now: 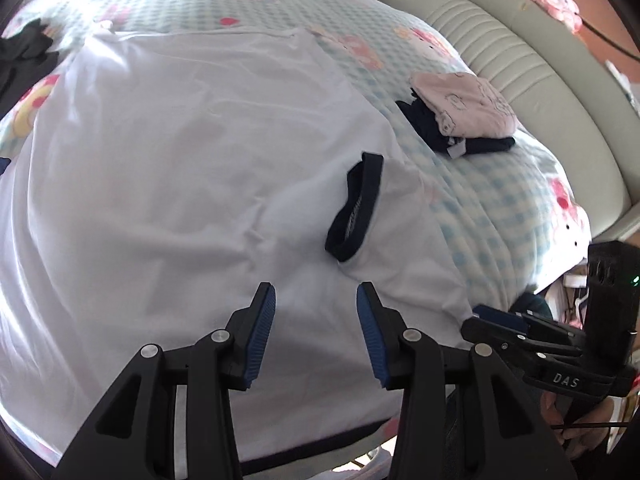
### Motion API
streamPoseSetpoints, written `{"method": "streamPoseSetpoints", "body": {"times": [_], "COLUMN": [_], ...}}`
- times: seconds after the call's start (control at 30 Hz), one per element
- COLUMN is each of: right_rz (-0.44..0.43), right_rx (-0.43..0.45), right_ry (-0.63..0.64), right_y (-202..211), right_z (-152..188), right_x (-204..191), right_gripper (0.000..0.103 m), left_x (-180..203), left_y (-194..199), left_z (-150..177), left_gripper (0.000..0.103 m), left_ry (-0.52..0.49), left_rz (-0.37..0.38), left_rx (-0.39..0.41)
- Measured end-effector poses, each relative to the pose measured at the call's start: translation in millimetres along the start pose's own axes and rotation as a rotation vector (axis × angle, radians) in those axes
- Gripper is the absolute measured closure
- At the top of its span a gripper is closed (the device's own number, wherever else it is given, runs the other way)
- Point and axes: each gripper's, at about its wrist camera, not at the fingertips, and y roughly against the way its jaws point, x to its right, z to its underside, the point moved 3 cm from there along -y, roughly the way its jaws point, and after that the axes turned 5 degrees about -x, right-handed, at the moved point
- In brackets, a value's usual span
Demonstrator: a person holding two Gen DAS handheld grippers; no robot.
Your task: Fold clothes
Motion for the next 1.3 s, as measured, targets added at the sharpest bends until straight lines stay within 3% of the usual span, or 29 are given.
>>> {"method": "streamPoseSetpoints", "body": {"times": [0.17,0.3,0.43,0.5,0.63,0.7,0.8,0.9,1.07,1.2,1.3], "right_rz": [0.049,0.141,0.113,0.078,0.019,0.009,0.0,0.051,-0.037,-0.074,-0.08], "right_rx": [-0.047,-0.097,-0.058,-0.01,0.055,0.032,-0.042,-0.129,-0.061,-0.054,-0.08], "right_ry": [0.049,0.025,-0.01,0.026,0.101,0.146,0.181,0.186,0.256,0.294,0.322], "right_y": [-23.4,-29.0,-3.0,11.7,22.1,-9.5,-46.0,-71.9,-51.0,-54.4,-68.5], "right_z": [1.3,18.4,25.0,16.5,-7.4,-17.1,-18.4,-6.2,-9.6,-23.6,-31.2], "right_x": [-23.4,-5.2,5.4,-6.8,-41.4,-79.3,-93.4,-90.7,-119.4,-146.8,-167.5], "right_gripper": [0.055,0.057,0.057,0.057,0.055,0.054,0.055,0.054,0.053,0.053,0.053], "left_x": [-7.9,-17.7,-22.6,-30.1,-53.6,-66.2,-86.5,-108.7,-167.5,-227.1,-255.3], "left_y": [1.0,0.8,32.2,41.9,44.4,44.8,47.8,75.7,119.1,124.5,117.4], "left_z": [14.4,29.3,34.8,31.7,34.8,42.0,59.6,72.3,69.7,56.6,47.2], "left_gripper": [0.059,0.059,0.058,0.058,0.058,0.058,0.058,0.058,0.058,0.058,0.055], "left_ry": [0.019,0.017,0.026,0.048,0.128,0.163,0.205,0.264,0.425,0.564,0.621], "left_rz": [-0.004,-0.007,0.105,0.08,0.029,0.005,0.005,0.016,-0.058,-0.081,-0.051], "left_rx": [-0.038,-0.087,0.038,0.08,0.087,0.084,0.068,0.158,0.33,0.371,0.37]}}
